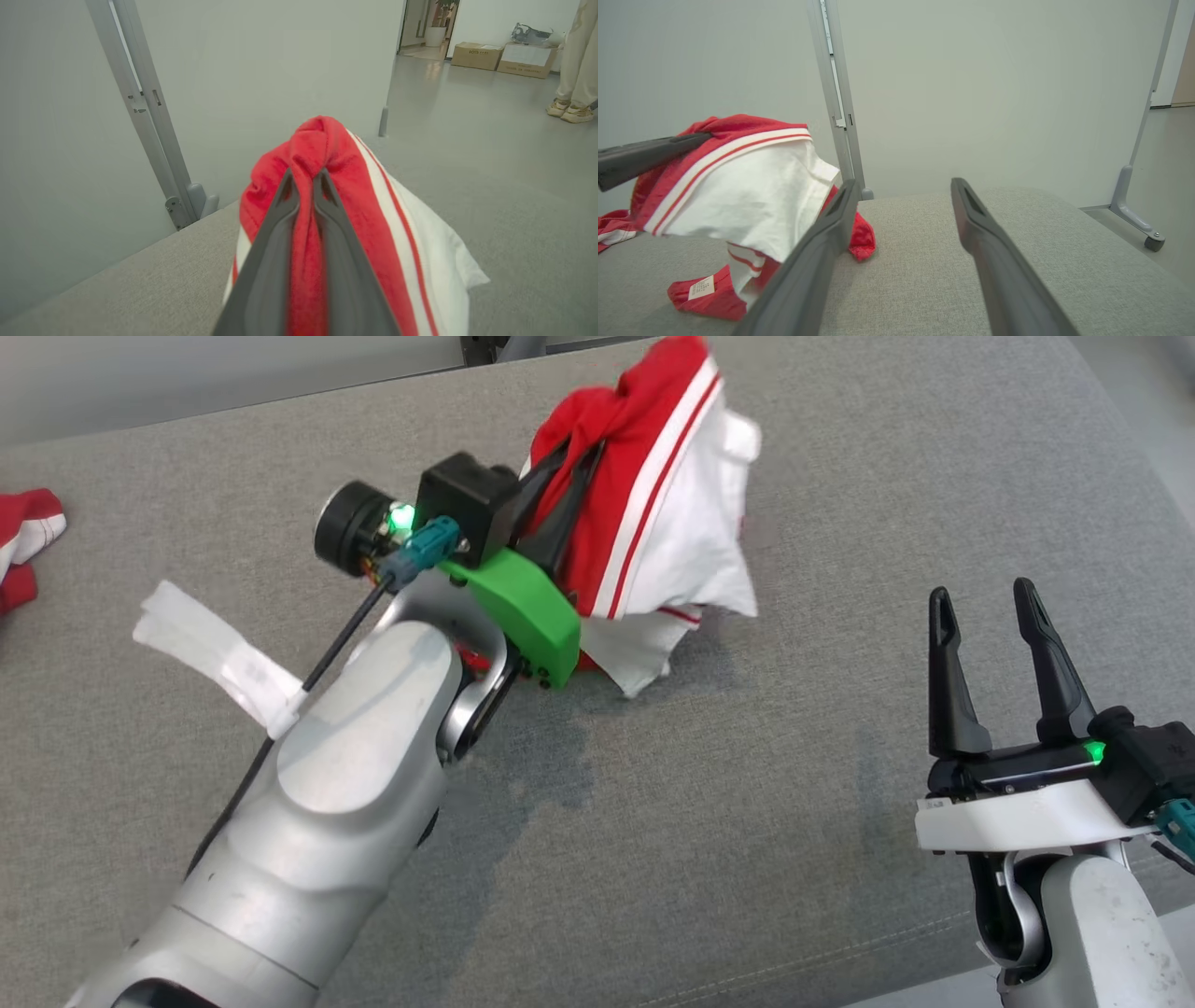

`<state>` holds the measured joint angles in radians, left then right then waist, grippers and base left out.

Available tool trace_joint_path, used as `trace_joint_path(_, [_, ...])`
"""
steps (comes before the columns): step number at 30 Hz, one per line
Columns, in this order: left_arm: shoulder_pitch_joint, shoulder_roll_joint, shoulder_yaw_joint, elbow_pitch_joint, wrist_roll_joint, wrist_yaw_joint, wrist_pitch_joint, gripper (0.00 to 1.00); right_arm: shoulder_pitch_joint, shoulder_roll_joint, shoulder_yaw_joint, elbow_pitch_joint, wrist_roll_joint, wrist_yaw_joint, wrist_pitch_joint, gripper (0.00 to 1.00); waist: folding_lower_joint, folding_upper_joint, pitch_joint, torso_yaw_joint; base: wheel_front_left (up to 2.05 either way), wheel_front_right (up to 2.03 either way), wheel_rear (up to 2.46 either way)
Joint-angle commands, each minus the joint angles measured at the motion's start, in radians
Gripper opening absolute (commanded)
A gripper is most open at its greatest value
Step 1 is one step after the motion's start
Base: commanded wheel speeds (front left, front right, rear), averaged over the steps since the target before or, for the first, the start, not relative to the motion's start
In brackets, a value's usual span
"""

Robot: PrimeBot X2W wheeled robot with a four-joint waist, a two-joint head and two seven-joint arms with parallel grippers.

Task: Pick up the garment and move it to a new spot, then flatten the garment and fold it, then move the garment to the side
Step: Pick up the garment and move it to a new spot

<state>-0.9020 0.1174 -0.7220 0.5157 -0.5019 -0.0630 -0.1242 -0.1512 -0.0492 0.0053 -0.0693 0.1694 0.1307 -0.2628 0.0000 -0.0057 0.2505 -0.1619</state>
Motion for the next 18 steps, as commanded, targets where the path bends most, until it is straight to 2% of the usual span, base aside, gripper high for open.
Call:
trace_joint_path(1, [0.025, 0.002, 0.003, 0.032, -0.008, -0.005, -0.013, 0.00, -0.009, -0.002, -0.003, 0.000, 0.005, 0.000, -0.004, 1.00, 0.0000, 0.0057, 0.007, 0.005, 0.00, 0.00, 0.00])
trace_joint_path(5, [0.081, 0.017, 0.012, 0.148, -0.027, 0.011, -0.043, 0.00, -0.013, -0.002, -0.010, 0.002, 0.005, 0.000, -0.004, 1.00, 0.0000, 0.0057, 0.017, 0.012, 0.00, 0.00, 0.00])
trace_joint_path(16, [0.136, -0.007, 0.050, 0.390, -0.082, -0.004, -0.118, 0.01, -0.009, -0.002, -0.011, 0.024, -0.004, 0.000, -0.004, 1.00, 0.0000, 0.0057, 0.003, 0.033, 0.00, 0.00, 0.00])
trace_joint_path(18, [0.138, -0.014, 0.057, 0.408, -0.083, -0.007, -0.129, 0.70, -0.005, -0.002, -0.010, 0.029, -0.007, 0.000, -0.004, 1.00, 0.0000, 0.0057, -0.004, 0.037, 0.00, 0.00, 0.00])
